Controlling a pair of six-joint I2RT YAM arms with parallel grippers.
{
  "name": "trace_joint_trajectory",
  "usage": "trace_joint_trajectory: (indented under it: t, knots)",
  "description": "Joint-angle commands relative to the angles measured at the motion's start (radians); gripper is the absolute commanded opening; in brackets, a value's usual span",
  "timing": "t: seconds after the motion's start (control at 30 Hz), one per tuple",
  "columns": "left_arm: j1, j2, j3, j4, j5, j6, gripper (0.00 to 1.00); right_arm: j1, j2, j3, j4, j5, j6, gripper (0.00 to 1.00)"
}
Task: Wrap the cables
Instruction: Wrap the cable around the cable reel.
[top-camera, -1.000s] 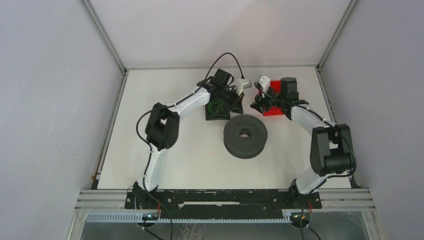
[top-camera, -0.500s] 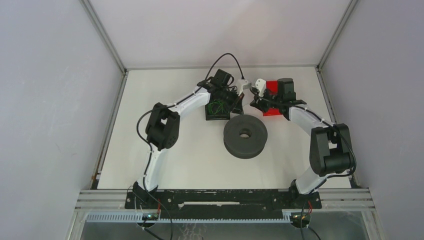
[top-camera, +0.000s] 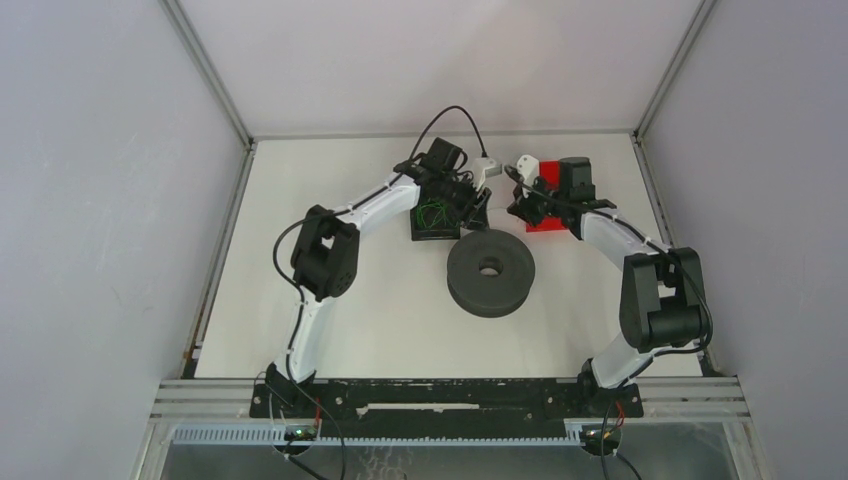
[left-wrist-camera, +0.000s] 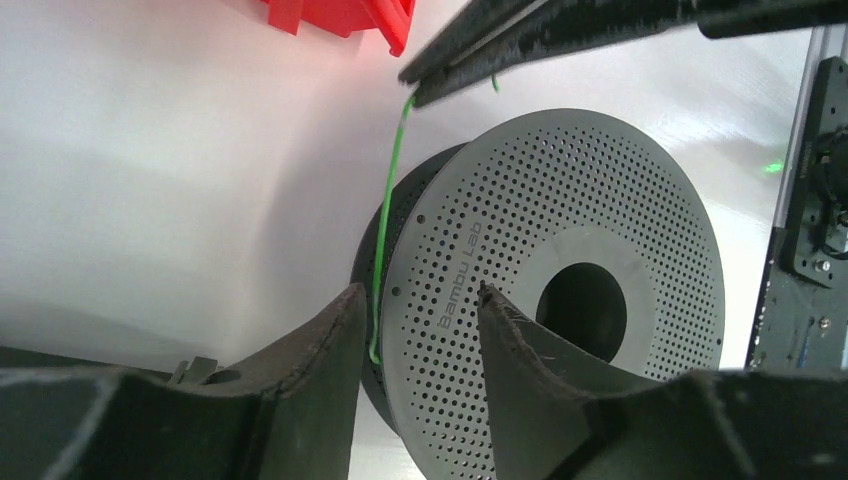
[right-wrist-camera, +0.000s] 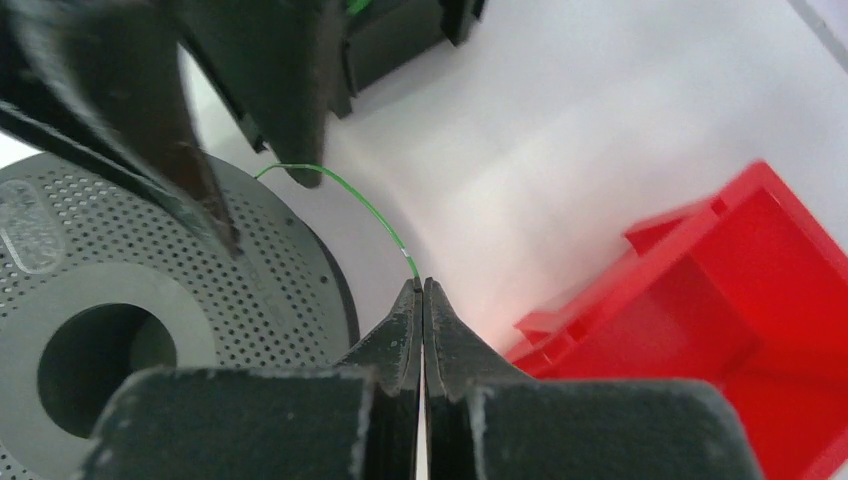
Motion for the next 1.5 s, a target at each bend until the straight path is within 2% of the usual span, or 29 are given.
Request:
trace_joint_trajectory:
  t: [0.0,0.13,0.27,0.37,0.63,0.8,0.93,1.07,1.3,1.47]
  knots:
    - [0.009,-0.063,0.067,0.027,-0.01,-0.024,0.54,-0.039,-0.007,0.042,-0.001,0.078,0.101,0.0]
    - [0.017,-0.084,0.051,0.041,-0.014,-0.037,0.66,-0.072,0.008,0.042,-0.044,0.135,0.123,0.0]
    - [0.019,-0.108,0.04,0.047,-0.014,-0.046,0.74,-0.085,0.019,0.042,-0.113,0.187,0.127,0.0]
    - [0.022,-0.132,0.027,0.05,-0.005,-0.061,0.76,-0.094,-0.002,0.013,-0.164,0.209,0.117,0.0]
    - [0.025,-0.263,-0.113,0.114,-0.048,-0.145,0.78,-0.132,-0.164,-0.119,-0.275,0.237,0.126,0.0]
    - [0.025,-0.383,-0.302,0.211,-0.137,-0.204,0.78,-0.125,-0.206,-0.138,-0.365,0.26,0.254,0.0]
    - [0.024,-0.473,-0.465,0.287,-0.203,-0.249,0.77,-0.084,-0.18,-0.122,-0.427,0.264,0.361,0.0]
    - [0.021,-0.523,-0.562,0.318,-0.248,-0.27,0.76,-0.052,-0.114,-0.117,-0.455,0.252,0.461,0.0]
    - [0.019,-0.556,-0.638,0.386,-0.234,-0.304,0.75,-0.046,-0.005,-0.114,-0.467,0.235,0.556,0.0]
    - [0.018,-0.566,-0.683,0.4,-0.208,-0.267,0.76,-0.041,0.029,-0.118,-0.466,0.132,0.574,0.0]
